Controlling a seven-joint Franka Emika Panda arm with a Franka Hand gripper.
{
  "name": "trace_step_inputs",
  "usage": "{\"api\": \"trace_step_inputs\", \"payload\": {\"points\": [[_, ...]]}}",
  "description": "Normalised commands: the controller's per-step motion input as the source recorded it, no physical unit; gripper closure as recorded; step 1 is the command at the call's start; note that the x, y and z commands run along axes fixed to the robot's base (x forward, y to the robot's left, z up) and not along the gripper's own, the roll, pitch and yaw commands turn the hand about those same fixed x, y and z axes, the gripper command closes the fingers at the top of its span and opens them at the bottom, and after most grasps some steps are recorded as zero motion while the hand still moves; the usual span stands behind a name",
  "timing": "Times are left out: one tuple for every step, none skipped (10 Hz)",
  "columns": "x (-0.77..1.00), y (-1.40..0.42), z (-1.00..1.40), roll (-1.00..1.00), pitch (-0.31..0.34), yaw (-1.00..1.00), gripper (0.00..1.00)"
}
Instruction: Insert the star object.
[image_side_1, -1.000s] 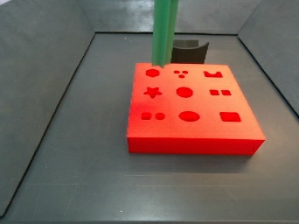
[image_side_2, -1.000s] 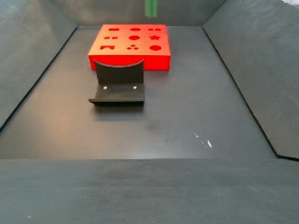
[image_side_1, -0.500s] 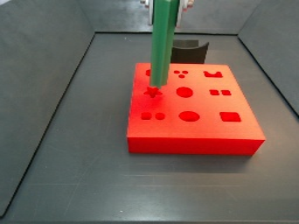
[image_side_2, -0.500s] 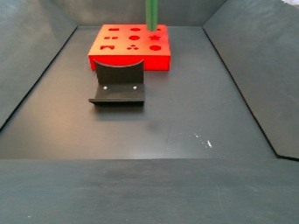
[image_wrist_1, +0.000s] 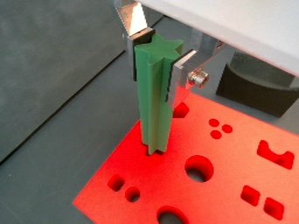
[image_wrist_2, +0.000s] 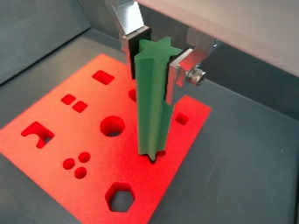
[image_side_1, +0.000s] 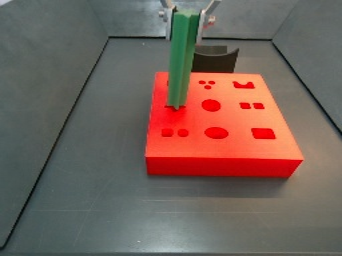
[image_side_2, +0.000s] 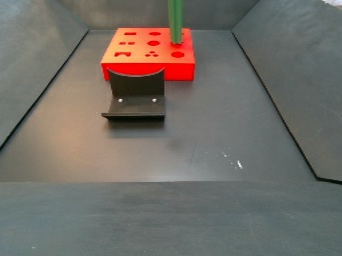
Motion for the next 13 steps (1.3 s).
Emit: {"api": "trace_step_inputs", "payload": {"points": [[0.00, 0.00, -0.15, -0.07, -0.009, -0.33, 1.00], [0.00, 0.00, -0.03, -0.11, -0.083, -0.36, 1.00], [0.00, 0.00, -0.07, -0.11, -0.090, -0.43, 1.00], [0.00, 0.00, -0.11, -0.10, -0.087, -0.41, 1.00], [0.00, 0.00, -0.05, -0.13, -0.090, -0.39, 1.00], [0.00, 0.00, -0.04, -0.11, -0.080, -0.34, 1.00], [0.00, -0.03, -0.07, -0.07, -0.056, -0.25, 1.00], [0.00, -0.01, -0.05, 0.00, -0.020, -0.16, 1.00], [0.02, 0.00, 0.00, 0.00, 0.000, 0.00, 1.00], [0.00, 0.00, -0.32, 0.00, -0.024, -0.01, 1.00], [0.00, -0.05, -0.80, 0.10, -0.034, -0.01, 1.00], [0.04, -0.13, -0.88, 0.13, -0.034, -0.01, 1.00], [0.13, -0.10, -0.91, 0.04, -0.069, -0.03, 1.00]]}}
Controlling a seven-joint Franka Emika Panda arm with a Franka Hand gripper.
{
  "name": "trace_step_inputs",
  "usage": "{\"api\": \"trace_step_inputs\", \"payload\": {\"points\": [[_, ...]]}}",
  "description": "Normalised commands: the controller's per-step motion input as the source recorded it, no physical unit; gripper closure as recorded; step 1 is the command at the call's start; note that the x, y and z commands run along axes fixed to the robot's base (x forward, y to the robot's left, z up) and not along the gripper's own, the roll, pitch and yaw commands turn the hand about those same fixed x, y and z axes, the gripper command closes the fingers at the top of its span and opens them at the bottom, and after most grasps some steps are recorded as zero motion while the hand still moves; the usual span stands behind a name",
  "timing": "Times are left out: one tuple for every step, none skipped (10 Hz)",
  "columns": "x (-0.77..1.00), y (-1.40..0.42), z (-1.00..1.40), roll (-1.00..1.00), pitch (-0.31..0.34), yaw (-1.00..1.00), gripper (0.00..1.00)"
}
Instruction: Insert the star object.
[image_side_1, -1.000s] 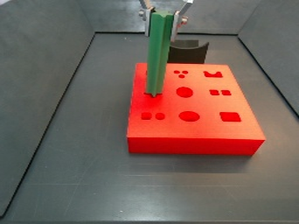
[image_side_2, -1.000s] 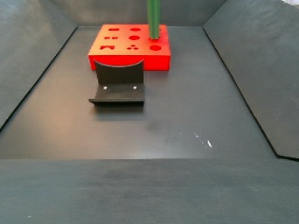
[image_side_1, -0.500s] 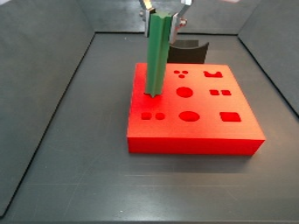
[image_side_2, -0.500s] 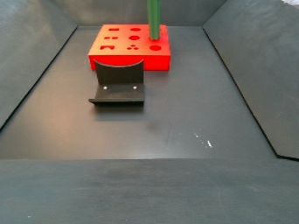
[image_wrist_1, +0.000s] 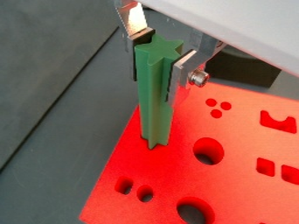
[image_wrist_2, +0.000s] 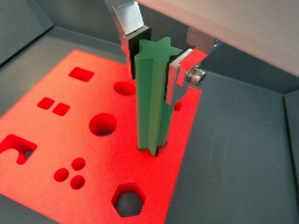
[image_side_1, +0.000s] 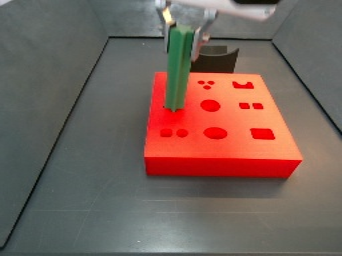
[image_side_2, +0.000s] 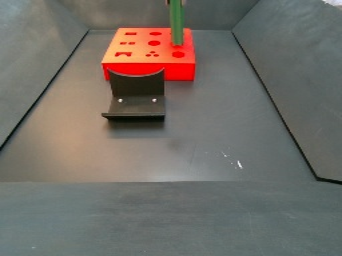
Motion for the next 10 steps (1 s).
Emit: {"api": "trace_step_inputs", "payload": {"points": [[0.18, -0.05, -0.88, 0.03, -0.059, -0.05, 1.00], [0.21, -0.04, -0.82, 0.05, -0.027, -0.03, 1.00], [0.15, -0.08, -1.00, 0.08, -0.027, -0.04, 1.00], [0.05, -0.05, -1.00, 0.11, 0.000, -0.07, 1.00], [-0.09, 0.00, -1.00, 0.04, 0.000, -0.11, 1.00], [-0.45, 0.18, -1.00, 0.00, 0.004, -0.15, 1.00], [-0.41, 0.06, -0.76, 0.02, 0.031, -0.14, 1.00], [-0.05, 0.00, -0.14, 0.11, 0.047, -0.04, 1.00], [0.00, 0.00, 0.00, 0.01, 0.000, 0.00, 1.00], [0.00, 0.00, 0.00, 0.00, 0.000, 0.00, 1.00]]}}
